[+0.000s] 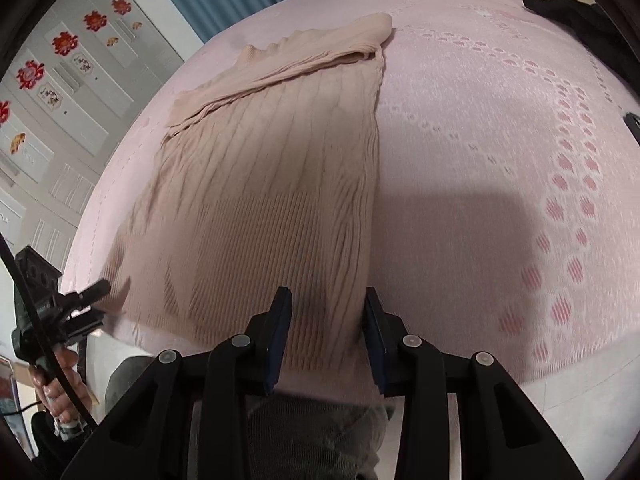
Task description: Fold small clothes
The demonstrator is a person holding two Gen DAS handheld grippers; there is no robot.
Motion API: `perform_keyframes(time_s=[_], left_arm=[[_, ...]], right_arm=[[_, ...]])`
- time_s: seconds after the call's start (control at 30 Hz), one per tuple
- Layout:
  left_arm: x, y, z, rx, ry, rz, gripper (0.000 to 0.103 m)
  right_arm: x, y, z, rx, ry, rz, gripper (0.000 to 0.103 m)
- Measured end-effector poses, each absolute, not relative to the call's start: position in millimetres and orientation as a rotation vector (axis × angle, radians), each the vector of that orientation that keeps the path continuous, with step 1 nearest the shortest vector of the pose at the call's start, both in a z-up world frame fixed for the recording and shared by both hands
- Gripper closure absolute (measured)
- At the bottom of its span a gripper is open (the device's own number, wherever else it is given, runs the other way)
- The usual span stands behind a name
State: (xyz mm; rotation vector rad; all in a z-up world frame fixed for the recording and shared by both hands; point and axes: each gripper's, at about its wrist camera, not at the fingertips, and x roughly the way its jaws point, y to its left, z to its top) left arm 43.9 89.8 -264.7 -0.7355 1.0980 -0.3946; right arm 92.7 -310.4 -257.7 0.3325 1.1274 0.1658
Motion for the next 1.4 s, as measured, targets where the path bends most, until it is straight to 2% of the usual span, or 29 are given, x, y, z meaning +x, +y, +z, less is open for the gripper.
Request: perform_keyframes(time_s=[0.23, 0.47, 0.63, 0.67, 0.7, 1.03, 1.13, 1.2, 1.4], left_arm=[[67.9, 97.2, -272.4, -0.86, 1.053, -0.364, 0.064], [112.8, 107.6, -272.9, -0.893, 1.036, -0.281, 0.068], [124.0, 108.7, -261.1, -0.838, 1.007, -0.261, 0.081], [122.1, 111.3, -259.1, -0.833, 0.989, -0.247, 0.092], [122.0, 112.8, -258.4, -0.828, 0.981, -0.241, 0.094], [99.3, 130.6, -271.7, -0.824, 1.024, -0.163, 0.093], [88.1, 126.8, -273.2, -0.803, 1.035, -0.189, 0.088], [79.8, 123.1, -273.5, -0.801, 1.043, -0.226, 0.078], [58.9, 103.4, -264.5, -0.668, 1.079, -0.264, 0.072]], right_arm=[[82.9, -311.6, -256.1, 0.358, 1.142, 0.164, 0.067], [93.9, -309.1, -256.7, 0.374, 1.148, 0.144, 0.067], [105.6, -301.8, -258.5, 0.354, 1.15, 0.138, 0.067], [106.2, -301.1, -258.6, 0.353, 1.148, 0.138, 0.067], [106.9, -300.8, -258.9, 0.354, 1.146, 0.138, 0.067], [107.3, -300.9, -259.3, 0.346, 1.146, 0.143, 0.067], [104.2, -296.1, -258.8, 0.309, 1.143, 0.141, 0.067], [100.6, -293.9, -258.9, 0.287, 1.137, 0.144, 0.067], [92.7, -296.7, -260.3, 0.299, 1.129, 0.158, 0.067]])
